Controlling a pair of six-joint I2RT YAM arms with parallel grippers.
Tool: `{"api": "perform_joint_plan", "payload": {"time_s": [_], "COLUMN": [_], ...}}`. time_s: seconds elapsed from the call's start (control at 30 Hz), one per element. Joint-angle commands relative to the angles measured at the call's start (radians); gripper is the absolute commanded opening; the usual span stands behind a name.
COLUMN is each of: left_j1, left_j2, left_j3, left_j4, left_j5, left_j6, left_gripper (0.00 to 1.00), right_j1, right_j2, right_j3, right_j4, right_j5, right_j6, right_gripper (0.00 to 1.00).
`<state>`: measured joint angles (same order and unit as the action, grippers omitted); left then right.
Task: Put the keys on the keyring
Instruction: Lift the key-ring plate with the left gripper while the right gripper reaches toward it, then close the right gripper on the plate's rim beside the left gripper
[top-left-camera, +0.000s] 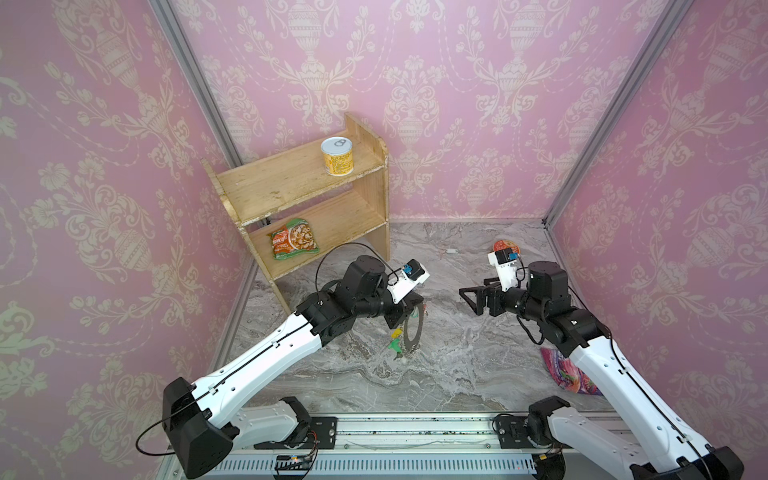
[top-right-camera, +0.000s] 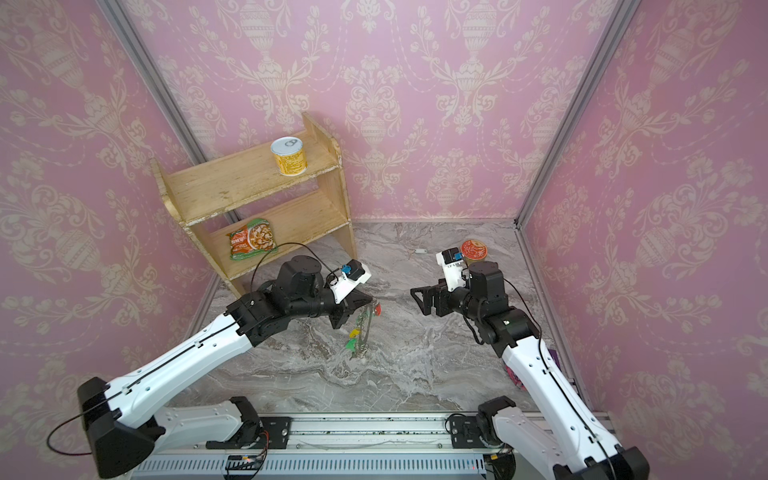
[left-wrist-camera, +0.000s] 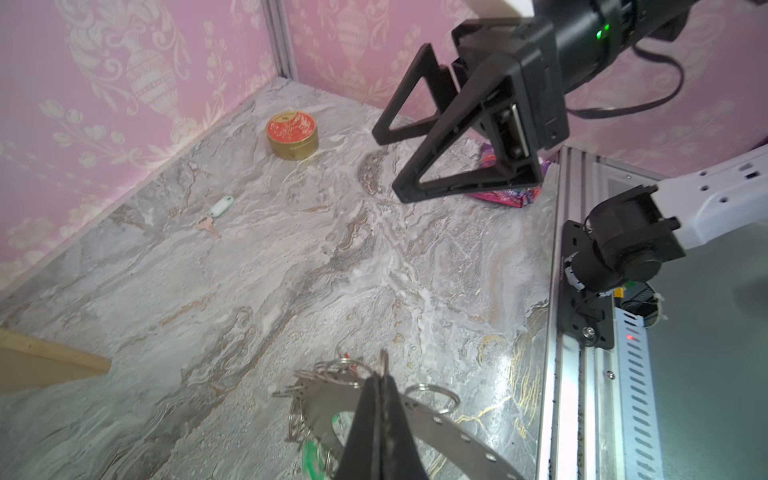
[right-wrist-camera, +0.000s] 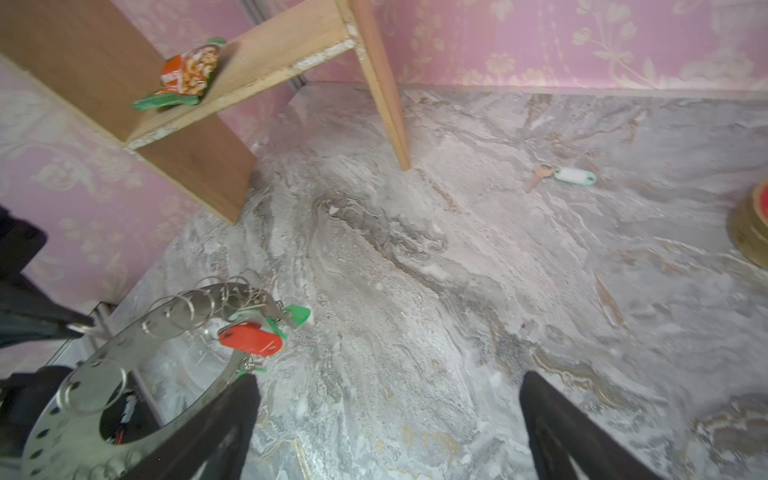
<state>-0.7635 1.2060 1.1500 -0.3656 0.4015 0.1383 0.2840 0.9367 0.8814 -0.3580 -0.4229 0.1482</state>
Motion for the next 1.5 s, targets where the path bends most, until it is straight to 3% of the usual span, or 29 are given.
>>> {"api": "perform_joint_plan", "payload": {"time_s": [0.0,0.33,0.57,0.93,1.47], "left_j1": [-0.008,-0.013,-0.025,-0.040,-0.040], "left_j2": [0.001,0.061,0.075,0.042,0.021], "left_j3": [0.092,0.227,0.269,0.215,0.142], "left_j4": [0.109,0.077,0.098,0.286,0.419], "left_j5": [0.151,0.288,0.324,0.339,0.362], "left_j6": [0.029,0.118,0.156,0.162,0.167], "left_gripper": [0.00,0.00,0.00,0.00,0.00], "right_j1": [0.016,0.025,0.026,0.026,0.026], "right_j2": [-0.035,-0.069,-0.024,0.024,0.026], "right_j3": [0.049,0.191,0.343,0.433,0.464], "right_j4": [0.067,0.005,-0.106,-0.246,-0.279], "right_j5": [-0.197,-0.372,-0.507,-0.577,-0.595], "right_j6": [-0.055,-0.163,-0.243,-0.334,-0.370], "right_gripper": [0.98,0.90,0.68,0.32,0.23]}}
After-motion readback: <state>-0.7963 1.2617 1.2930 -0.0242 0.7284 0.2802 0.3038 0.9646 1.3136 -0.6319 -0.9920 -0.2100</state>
